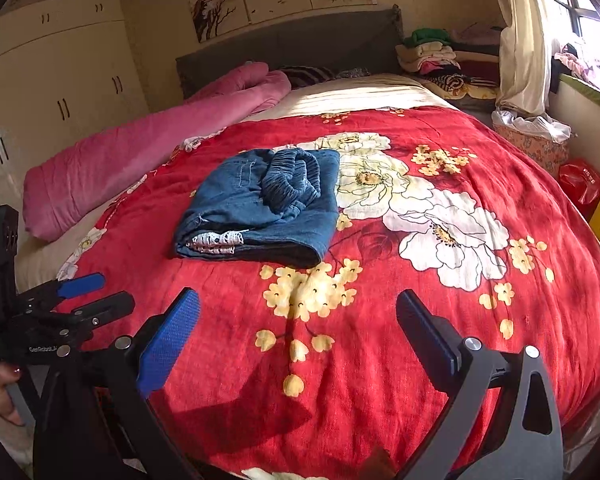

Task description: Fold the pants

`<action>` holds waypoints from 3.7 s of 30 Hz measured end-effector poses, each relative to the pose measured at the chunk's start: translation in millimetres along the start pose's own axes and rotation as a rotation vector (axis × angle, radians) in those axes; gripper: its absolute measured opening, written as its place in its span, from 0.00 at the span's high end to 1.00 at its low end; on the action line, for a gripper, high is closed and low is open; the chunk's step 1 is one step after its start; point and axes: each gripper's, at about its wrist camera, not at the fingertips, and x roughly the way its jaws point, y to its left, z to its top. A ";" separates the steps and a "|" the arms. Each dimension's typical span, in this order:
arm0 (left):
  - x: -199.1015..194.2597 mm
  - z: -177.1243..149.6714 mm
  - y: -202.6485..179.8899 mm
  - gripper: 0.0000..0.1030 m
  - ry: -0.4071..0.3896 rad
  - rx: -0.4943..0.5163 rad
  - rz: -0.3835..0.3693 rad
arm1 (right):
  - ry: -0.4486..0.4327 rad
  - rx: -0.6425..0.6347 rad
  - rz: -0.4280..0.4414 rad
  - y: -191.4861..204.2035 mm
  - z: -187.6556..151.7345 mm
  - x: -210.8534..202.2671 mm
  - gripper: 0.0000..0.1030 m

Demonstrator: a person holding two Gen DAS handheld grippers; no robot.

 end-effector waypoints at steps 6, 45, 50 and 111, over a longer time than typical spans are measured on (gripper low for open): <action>4.5 -5.8 1.7 0.09 0.013 -0.003 0.007 | 0.022 -0.005 -0.013 -0.2 -10.1 4.8 0.05; 8.4 -9.8 -0.2 0.09 0.047 -0.007 0.019 | 0.043 -0.010 -0.032 4.1 -14.2 8.8 0.05; 8.6 -9.5 -1.1 0.09 0.047 -0.004 0.026 | 0.045 -0.009 -0.036 3.9 -14.4 7.7 0.05; 2.1 -6.4 2.0 0.09 0.020 0.003 0.044 | 0.045 -0.004 -0.076 6.2 -13.6 8.2 0.05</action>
